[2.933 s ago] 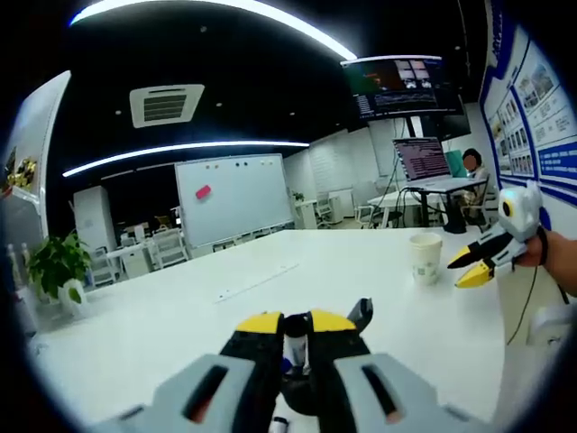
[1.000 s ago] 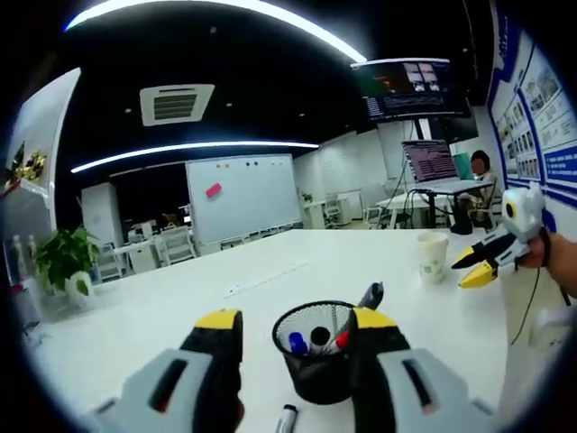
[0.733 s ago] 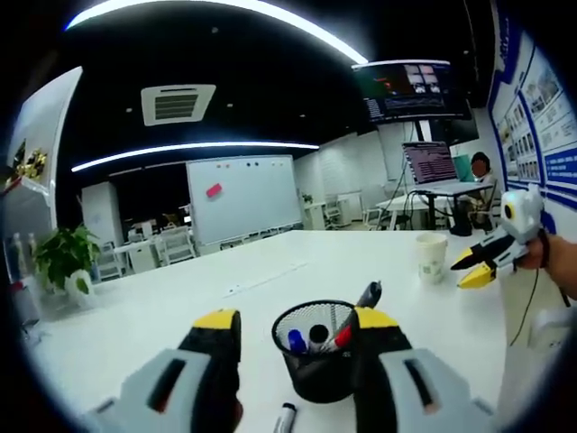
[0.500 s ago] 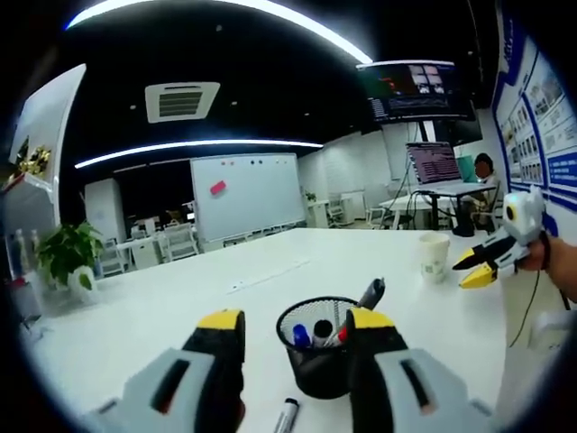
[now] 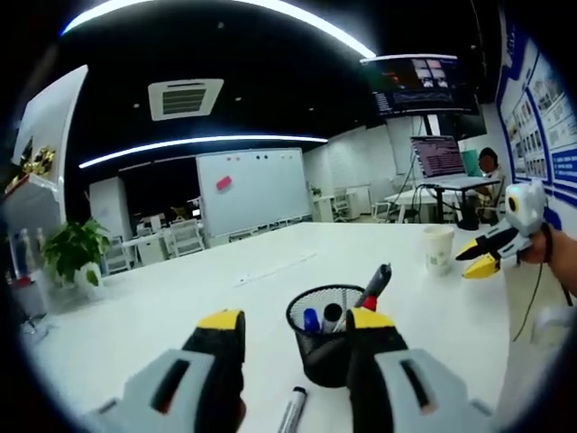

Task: Place the scattered laser pointers and whiteboard markers into the pen holder and stack the scattered paper cups together

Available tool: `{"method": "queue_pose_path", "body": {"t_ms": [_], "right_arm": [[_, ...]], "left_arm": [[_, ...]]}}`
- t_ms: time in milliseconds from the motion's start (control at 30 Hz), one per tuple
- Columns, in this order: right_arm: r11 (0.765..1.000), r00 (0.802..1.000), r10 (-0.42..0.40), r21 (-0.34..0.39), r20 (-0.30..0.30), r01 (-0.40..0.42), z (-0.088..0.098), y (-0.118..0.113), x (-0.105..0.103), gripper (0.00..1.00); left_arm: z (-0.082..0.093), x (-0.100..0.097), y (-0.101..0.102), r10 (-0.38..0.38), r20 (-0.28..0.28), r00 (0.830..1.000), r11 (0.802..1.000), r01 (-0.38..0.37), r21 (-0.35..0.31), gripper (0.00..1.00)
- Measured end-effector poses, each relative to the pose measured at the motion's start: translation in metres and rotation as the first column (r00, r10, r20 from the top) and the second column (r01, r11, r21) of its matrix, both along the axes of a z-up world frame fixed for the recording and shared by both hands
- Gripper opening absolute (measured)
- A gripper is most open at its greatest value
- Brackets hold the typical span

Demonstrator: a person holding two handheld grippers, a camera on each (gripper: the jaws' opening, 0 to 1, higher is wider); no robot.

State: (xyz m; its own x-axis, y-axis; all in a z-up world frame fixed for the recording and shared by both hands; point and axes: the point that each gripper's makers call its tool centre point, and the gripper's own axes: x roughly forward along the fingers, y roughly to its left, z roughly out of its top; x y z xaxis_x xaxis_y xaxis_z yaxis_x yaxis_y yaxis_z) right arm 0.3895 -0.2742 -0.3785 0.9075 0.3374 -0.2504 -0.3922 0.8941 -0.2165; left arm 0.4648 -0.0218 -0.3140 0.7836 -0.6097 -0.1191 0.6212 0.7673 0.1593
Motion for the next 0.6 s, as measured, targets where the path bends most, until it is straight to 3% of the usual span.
{"method": "queue_pose_path", "body": {"t_ms": [600], "right_arm": [[1.000,1.000,0.011,-0.007,-0.002,-0.011,0.000,0.003,0.001,0.27]], "left_arm": [[-0.015,-0.003,0.022,0.034,-0.035,0.999,0.999,-0.034,0.021,0.43]]}}
